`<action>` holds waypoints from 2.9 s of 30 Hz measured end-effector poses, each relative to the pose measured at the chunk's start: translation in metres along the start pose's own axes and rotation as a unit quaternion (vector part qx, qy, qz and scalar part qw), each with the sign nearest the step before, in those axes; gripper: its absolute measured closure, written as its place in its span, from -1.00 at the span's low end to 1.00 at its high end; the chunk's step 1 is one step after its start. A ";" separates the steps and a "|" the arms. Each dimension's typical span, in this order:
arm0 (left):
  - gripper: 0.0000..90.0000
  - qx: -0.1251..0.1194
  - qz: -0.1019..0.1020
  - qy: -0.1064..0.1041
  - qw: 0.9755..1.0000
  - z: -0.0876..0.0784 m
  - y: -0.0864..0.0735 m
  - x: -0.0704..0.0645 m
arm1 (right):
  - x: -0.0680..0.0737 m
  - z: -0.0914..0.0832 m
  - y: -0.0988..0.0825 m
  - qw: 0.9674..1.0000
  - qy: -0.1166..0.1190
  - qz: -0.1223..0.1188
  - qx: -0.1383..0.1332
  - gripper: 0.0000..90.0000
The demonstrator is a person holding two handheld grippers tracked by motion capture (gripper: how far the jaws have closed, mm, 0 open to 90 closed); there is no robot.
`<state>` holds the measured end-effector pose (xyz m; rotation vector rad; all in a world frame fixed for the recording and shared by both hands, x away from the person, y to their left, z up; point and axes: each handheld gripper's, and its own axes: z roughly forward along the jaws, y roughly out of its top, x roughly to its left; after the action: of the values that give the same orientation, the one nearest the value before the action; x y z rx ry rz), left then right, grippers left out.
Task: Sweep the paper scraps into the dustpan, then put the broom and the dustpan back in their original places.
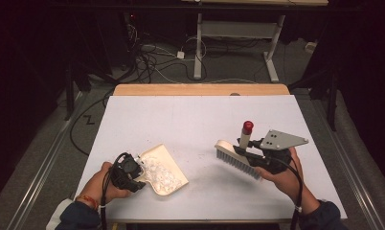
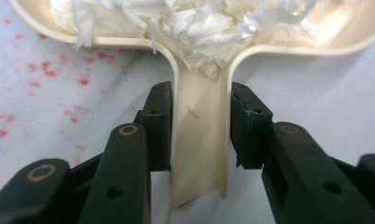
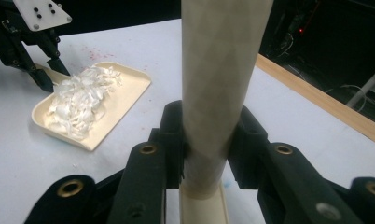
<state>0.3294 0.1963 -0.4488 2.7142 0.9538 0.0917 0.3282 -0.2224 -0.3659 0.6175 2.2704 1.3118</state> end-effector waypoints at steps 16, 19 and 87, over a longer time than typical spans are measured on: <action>0.38 -0.047 -0.070 0.012 0.996 0.003 0.004 0.013 | -0.026 -0.059 -0.023 0.999 -0.006 0.007 0.038 0.57; 0.39 -0.065 -0.101 0.025 0.992 0.003 0.004 0.020 | -0.035 -0.068 -0.026 0.999 0.006 0.015 0.037 0.57; -0.51 -0.291 0.009 0.148 0.945 0.015 -0.020 -0.045 | -0.081 0.056 -0.023 0.978 -0.187 0.092 0.026 -0.28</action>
<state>0.2840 0.1803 -0.4671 2.1885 0.8097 0.6875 0.4215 -0.2415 -0.3991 1.0211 1.9807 1.1070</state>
